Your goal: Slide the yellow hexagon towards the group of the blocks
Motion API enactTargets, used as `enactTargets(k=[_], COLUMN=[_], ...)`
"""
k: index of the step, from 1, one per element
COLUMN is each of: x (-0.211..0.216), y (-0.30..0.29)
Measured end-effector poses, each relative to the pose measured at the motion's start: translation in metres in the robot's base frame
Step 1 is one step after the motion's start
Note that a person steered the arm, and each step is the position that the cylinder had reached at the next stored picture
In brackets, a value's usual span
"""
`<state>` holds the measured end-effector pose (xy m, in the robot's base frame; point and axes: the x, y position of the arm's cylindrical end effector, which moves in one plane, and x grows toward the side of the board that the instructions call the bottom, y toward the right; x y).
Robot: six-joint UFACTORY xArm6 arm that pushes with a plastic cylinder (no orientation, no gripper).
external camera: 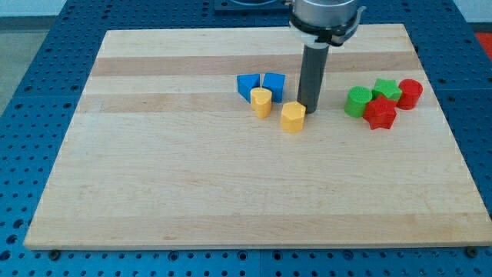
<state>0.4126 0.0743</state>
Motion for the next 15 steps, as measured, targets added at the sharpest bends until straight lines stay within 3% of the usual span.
enactTargets(k=[4, 10, 15], x=[0.083, 0.066, 0.050], y=[-0.004, -0.043, -0.032])
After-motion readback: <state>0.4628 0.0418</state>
